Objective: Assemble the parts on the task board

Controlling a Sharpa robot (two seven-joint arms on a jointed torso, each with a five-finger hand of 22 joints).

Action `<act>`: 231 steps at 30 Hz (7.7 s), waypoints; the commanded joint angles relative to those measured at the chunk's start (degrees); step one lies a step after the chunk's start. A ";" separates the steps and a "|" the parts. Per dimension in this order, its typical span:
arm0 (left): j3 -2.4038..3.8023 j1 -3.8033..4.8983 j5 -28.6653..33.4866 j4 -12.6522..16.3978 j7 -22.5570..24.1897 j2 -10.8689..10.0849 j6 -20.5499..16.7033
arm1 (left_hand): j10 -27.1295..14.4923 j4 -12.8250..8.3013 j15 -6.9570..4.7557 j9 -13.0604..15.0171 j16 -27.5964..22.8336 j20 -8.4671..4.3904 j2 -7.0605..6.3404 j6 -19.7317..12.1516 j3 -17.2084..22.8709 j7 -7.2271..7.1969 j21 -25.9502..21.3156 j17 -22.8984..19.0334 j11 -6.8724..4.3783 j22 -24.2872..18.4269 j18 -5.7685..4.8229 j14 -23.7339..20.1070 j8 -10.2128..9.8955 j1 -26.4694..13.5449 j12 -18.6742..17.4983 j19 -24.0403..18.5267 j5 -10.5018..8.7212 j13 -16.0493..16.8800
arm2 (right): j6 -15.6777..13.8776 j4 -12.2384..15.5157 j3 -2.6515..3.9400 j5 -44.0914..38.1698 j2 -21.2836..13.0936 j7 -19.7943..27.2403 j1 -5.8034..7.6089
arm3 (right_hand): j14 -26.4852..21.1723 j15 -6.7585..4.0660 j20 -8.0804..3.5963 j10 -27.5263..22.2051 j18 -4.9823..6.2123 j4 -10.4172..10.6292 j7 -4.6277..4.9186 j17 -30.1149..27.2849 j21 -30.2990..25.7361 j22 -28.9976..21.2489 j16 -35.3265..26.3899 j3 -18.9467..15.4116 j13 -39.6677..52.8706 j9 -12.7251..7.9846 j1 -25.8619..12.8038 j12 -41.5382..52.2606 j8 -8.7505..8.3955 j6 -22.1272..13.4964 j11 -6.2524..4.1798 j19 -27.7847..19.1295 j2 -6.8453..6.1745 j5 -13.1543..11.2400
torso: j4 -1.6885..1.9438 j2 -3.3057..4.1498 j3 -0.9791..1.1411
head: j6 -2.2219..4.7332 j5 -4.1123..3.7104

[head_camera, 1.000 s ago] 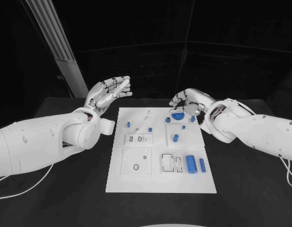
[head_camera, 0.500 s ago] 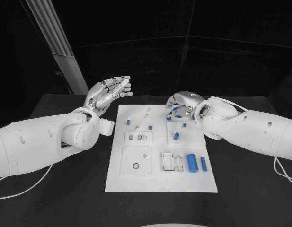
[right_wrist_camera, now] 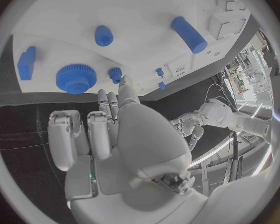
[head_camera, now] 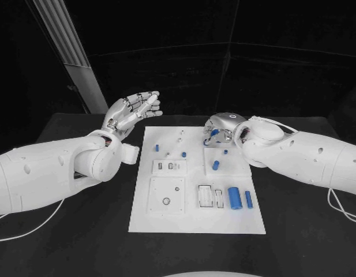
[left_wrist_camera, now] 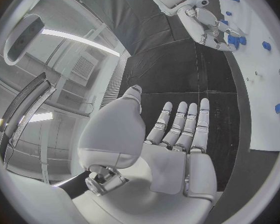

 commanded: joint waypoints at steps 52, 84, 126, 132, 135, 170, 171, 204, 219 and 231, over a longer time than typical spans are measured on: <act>0.04 0.19 -0.45 -0.55 12.54 0.00 1.20 | 0.26 -0.13 0.08 -0.09 -0.71 0.03 1.22 -0.79 0.34 7.46 0.02 -0.02 0.10 -0.14 0.76 -1.13 0.77 0.29 -0.46 -0.94 -0.25 -0.02 | 3.66 -2.46 0.04 -1.82 3.18 -0.77 0.06 | 3.95 -2.09 -2.05 14.98 -0.41 4.31 -2.14 1.82 0.18 15.07 0.03 1.76 -0.14 0.71 7.40 -7.80 -1.92 10.77 -2.15 6.03 3.32 -0.33 | 0.02 -0.02 0.07 | -0.21 0.23; 0.04 0.20 -0.45 -1.62 12.60 0.90 1.42 | 0.24 -0.16 0.12 -0.11 -0.80 0.03 1.44 -0.99 0.40 7.46 0.00 0.01 0.12 -0.16 0.71 -1.28 0.91 0.62 -0.51 -1.10 -0.20 -0.02 | -7.70 -7.31 2.85 -2.00 7.73 6.67 0.08 | 4.13 -1.50 -1.63 17.25 -0.41 5.96 -1.50 2.88 0.18 15.07 0.24 1.48 -0.15 0.39 9.48 -11.40 -3.30 12.06 -1.47 6.03 2.49 -0.32 | 0.09 0.04 0.07 | 0.99 1.94; 0.04 0.20 -0.45 -1.98 12.53 1.31 1.63 | 0.20 -0.14 0.14 -0.13 -0.85 0.03 1.71 -1.20 0.43 7.48 -0.01 0.03 0.14 -0.17 0.67 -1.39 1.03 0.82 -0.55 -1.21 -0.12 -0.02 | -1.82 -15.86 2.86 -2.01 14.11 7.16 0.04 | 4.11 -1.22 -1.37 17.02 -0.41 6.59 -1.21 2.85 0.18 15.07 0.26 1.54 -0.13 0.27 10.24 -13.11 -4.23 11.81 -1.13 6.03 2.35 -0.33 | 0.08 0.06 -0.01 | -0.18 3.30; 0.04 0.20 -0.45 -2.07 12.55 1.30 1.66 | 0.20 -0.14 0.15 -0.14 -0.86 0.03 1.74 -1.26 0.43 7.48 -0.01 0.03 0.14 -0.17 0.67 -1.40 1.03 0.84 -0.56 -1.23 -0.12 -0.02 | -1.47 -15.84 2.86 -2.01 14.23 7.13 0.04 | 4.12 -1.21 -1.36 17.03 -0.41 6.62 -1.20 2.91 0.18 15.07 0.27 1.53 -0.13 0.27 10.24 -13.15 -4.27 11.80 -1.11 6.03 2.35 -0.33 | 0.04 0.10 0.00 | -0.47 3.49; 0.04 0.21 -0.45 -2.09 12.55 1.33 1.73 | 0.19 -0.14 0.15 -0.14 -0.86 0.03 1.75 -1.27 0.43 7.48 -0.01 0.03 0.14 -0.17 0.67 -1.41 1.03 0.85 -0.56 -1.24 -0.12 -0.02 | -1.22 -16.05 2.86 -2.01 14.42 7.07 0.03 | 4.12 -1.21 -1.36 17.03 -0.41 6.62 -1.20 2.91 0.18 15.07 0.27 1.53 -0.13 0.27 10.24 -13.15 -4.27 11.80 -1.11 6.03 2.35 -0.33 | -0.05 0.13 0.01 | -0.48 3.53; 0.06 0.22 -0.46 -2.50 12.59 1.73 2.34 | 0.03 -0.15 0.20 -0.19 -0.95 0.03 2.06 -1.74 0.40 7.51 -0.04 0.04 0.18 -0.20 0.59 -1.61 1.09 1.06 -0.67 -1.45 -0.10 -0.03 | -1.01 -18.52 2.86 -2.07 16.05 7.98 0.01 | 4.12 -1.16 -1.31 17.04 -0.41 6.70 -1.15 2.94 0.18 15.07 0.27 1.56 -0.12 0.25 10.37 -13.39 -4.44 11.73 -1.06 6.03 2.32 -0.32 | 0.16 0.27 -0.02 | 0.03 4.15; 0.06 0.23 -0.46 -2.50 12.58 1.72 2.34 | 0.03 -0.15 0.20 -0.19 -0.95 0.03 2.06 -1.74 0.40 7.51 -0.04 0.04 0.18 -0.20 0.59 -1.61 1.09 1.06 -0.67 -1.45 -0.10 -0.03 | -0.98 -18.58 2.86 -2.07 16.10 7.98 0.01 | 4.12 -1.16 -1.31 17.04 -0.41 6.70 -1.15 2.94 0.18 15.07 0.27 1.56 -0.12 0.25 10.37 -13.39 -4.44 11.73 -1.06 6.03 2.32 -0.32 | 0.14 0.26 0.00 | 0.14 4.20; 0.06 0.30 -0.47 -2.84 12.56 1.95 2.69 | -0.12 -0.15 0.24 -0.23 -1.01 0.03 2.22 -2.10 0.36 7.52 -0.07 0.04 0.21 -0.22 0.54 -1.77 1.10 1.21 -0.76 -1.60 -0.06 -0.04 | 0.52 -19.83 2.86 -2.07 17.09 8.20 -0.12 | 4.15 -1.09 -1.24 16.97 -0.41 6.84 -1.07 3.11 0.18 15.07 0.31 1.59 -0.12 0.24 10.52 -13.78 -4.68 11.65 -0.97 6.03 2.29 -0.32 | 0.08 0.29 -0.08 | -0.03 4.72; 0.06 0.35 -0.47 -2.89 12.55 2.08 2.75 | -0.17 -0.16 0.25 -0.24 -1.03 0.03 2.27 -2.20 0.34 7.53 -0.08 0.04 0.21 -0.23 0.52 -1.83 1.12 1.26 -0.78 -1.65 -0.05 -0.04 | -0.59 -21.51 2.86 -2.07 18.22 8.48 -0.19 | 4.14 -1.05 -1.19 16.93 -0.41 6.82 -1.06 3.10 0.18 15.07 0.31 1.65 -0.12 0.24 10.71 -14.00 -4.81 11.62 -0.94 6.03 2.24 -0.31 | 0.05 0.30 -0.09 | 0.16 5.01; 0.06 0.41 -0.47 -2.84 12.51 2.13 2.76 | -0.17 -0.16 0.25 -0.24 -1.03 0.03 2.27 -2.20 0.34 7.53 -0.08 0.04 0.21 -0.23 0.52 -1.83 1.12 1.26 -0.78 -1.65 -0.05 -0.04 | -0.47 -22.50 2.86 -2.18 18.82 8.25 -0.24 | 4.14 -0.94 -1.10 16.69 -0.41 6.87 -0.99 3.15 0.18 15.07 0.33 1.65 -0.13 0.23 10.92 -14.52 -5.14 11.48 -0.82 6.03 2.02 -0.31 | -0.01 0.28 -0.10 | 0.26 5.01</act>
